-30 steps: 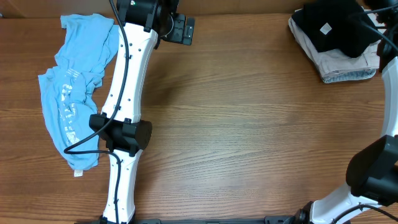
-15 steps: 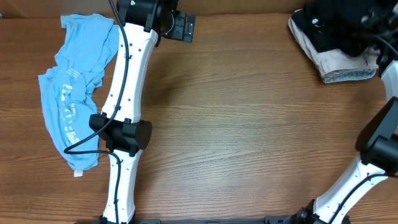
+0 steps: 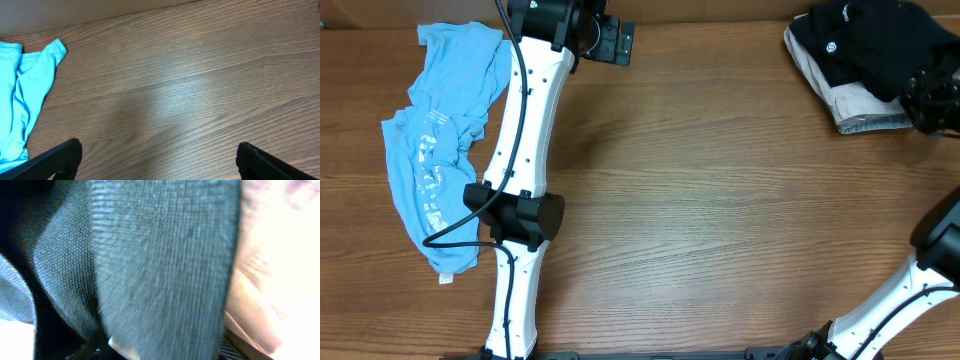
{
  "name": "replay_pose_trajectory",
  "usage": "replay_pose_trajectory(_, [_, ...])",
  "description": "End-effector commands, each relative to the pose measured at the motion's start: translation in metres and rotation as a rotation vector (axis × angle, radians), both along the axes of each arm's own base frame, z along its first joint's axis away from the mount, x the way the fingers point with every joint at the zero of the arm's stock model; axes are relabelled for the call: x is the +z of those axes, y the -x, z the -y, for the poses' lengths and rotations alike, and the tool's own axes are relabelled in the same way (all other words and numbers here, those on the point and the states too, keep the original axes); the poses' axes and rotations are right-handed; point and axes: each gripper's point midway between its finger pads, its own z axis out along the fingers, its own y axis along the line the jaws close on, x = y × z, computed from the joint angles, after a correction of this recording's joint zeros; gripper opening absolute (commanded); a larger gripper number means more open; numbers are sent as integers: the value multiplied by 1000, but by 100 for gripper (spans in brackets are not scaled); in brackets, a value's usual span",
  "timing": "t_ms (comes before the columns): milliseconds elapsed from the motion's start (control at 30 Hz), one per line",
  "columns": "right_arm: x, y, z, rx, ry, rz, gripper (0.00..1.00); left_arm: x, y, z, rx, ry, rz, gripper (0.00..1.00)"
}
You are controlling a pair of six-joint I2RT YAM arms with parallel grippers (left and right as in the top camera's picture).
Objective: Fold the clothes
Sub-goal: 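Carry the bundle to the top-right stack and place it on top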
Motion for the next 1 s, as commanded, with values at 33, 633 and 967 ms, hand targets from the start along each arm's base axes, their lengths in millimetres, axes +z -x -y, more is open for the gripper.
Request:
replay_pose_trajectory(33, [59,15,5,57,190,66,64,3,0,-3,16,0,6,100])
replay_pose_trajectory(633, [191,-8,-36,32,661,267,4,2,0,-3,17,-1,5,100])
replay_pose_trajectory(967, [195,-91,-49,-175,915,397,91,-8,1,-4,17,-11,-27,100])
